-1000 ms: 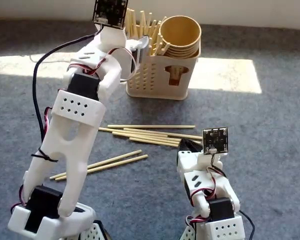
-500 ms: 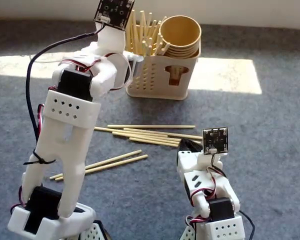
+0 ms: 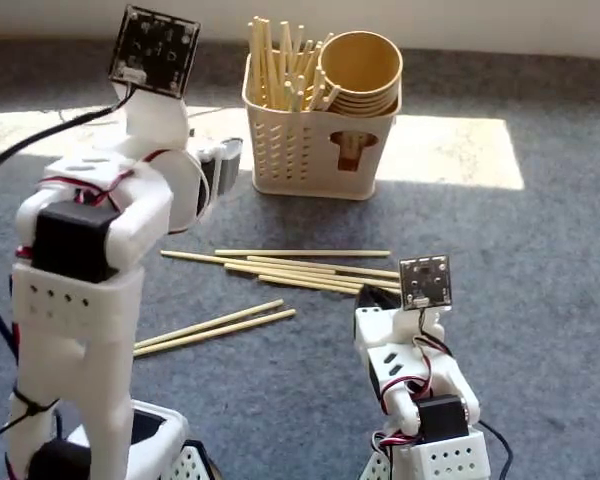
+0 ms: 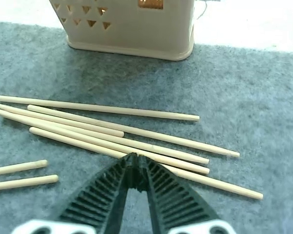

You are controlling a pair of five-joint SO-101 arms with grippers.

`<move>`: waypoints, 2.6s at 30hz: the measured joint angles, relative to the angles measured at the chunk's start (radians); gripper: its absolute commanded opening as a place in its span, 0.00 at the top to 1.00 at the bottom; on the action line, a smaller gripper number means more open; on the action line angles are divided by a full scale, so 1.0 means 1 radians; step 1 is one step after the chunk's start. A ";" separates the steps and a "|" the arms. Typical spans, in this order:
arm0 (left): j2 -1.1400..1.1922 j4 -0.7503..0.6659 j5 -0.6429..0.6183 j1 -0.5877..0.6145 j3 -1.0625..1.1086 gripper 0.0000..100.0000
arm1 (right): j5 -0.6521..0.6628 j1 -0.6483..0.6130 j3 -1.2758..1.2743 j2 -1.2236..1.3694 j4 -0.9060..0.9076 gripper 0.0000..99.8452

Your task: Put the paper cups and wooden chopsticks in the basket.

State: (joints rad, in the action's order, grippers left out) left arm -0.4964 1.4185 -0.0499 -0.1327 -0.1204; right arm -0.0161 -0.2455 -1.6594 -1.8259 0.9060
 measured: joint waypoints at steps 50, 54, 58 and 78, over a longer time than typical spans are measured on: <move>-1.320 -0.377 -0.002 0.528 1.791 0.82 | 0.074 -0.170 0.236 0.000 0.141 0.99; -1.321 -0.411 -0.002 0.545 1.794 0.82 | 0.074 -0.215 0.350 0.127 0.141 0.99; -1.321 -0.417 -0.002 0.545 1.794 0.82 | 0.074 -0.262 0.489 0.347 0.141 0.99; -1.321 -0.417 -0.002 0.545 1.794 0.82 | 0.218 -0.470 0.910 1.304 0.138 0.86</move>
State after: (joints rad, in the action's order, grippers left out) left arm -1.8174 1.0012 -0.0514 0.4120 1.6732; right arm 0.2018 -0.7150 -0.7495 -0.5217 1.0441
